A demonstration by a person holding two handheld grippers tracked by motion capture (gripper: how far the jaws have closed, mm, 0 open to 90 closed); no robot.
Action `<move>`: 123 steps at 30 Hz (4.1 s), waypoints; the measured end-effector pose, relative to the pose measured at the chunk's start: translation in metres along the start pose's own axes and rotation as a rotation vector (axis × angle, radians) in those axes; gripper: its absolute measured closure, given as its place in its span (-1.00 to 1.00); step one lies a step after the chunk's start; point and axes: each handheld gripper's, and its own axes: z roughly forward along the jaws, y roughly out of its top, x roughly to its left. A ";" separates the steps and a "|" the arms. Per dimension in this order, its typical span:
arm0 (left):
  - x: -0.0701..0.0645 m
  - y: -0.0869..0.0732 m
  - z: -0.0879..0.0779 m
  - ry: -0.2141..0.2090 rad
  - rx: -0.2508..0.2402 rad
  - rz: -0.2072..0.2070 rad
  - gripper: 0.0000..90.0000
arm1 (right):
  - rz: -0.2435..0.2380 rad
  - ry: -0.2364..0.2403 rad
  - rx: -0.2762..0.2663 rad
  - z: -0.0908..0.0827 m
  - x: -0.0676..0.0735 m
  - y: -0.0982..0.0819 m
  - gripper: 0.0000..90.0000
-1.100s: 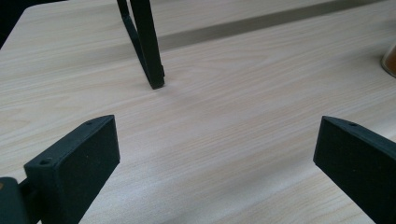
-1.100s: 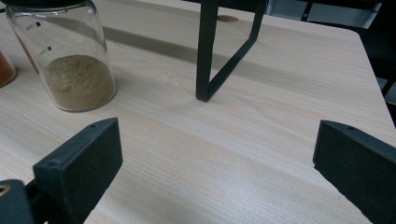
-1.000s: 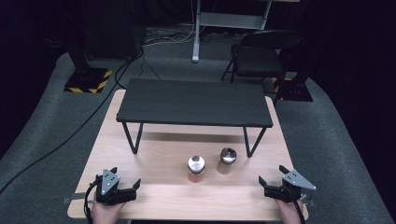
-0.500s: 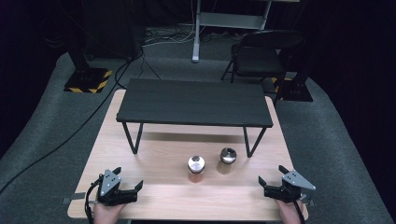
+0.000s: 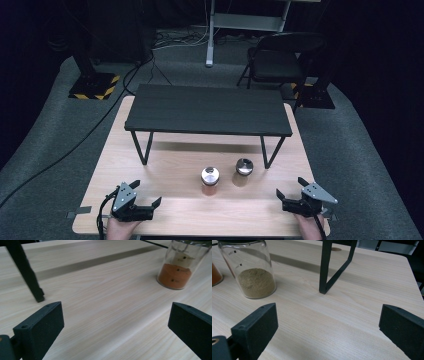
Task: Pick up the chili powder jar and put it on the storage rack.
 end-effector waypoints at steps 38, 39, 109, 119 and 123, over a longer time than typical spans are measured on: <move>-0.021 0.026 0.053 -0.229 0.048 0.056 -0.99 | 0.011 0.003 0.005 0.000 0.000 0.001 -0.95; -0.023 0.029 0.057 -0.232 0.054 0.064 -0.99 | 0.011 0.003 0.005 0.000 0.000 0.001 -0.95; -0.081 0.073 0.144 -0.200 0.111 0.130 -0.29 | 0.019 0.027 0.015 0.001 -0.001 0.002 -0.90; -0.071 0.077 0.127 -0.209 0.065 0.113 -0.29 | 0.018 0.026 0.013 0.000 -0.001 0.002 -0.90; -0.066 0.079 0.120 -0.202 0.052 0.103 -0.29 | 0.019 0.028 0.014 0.001 -0.001 0.002 -0.90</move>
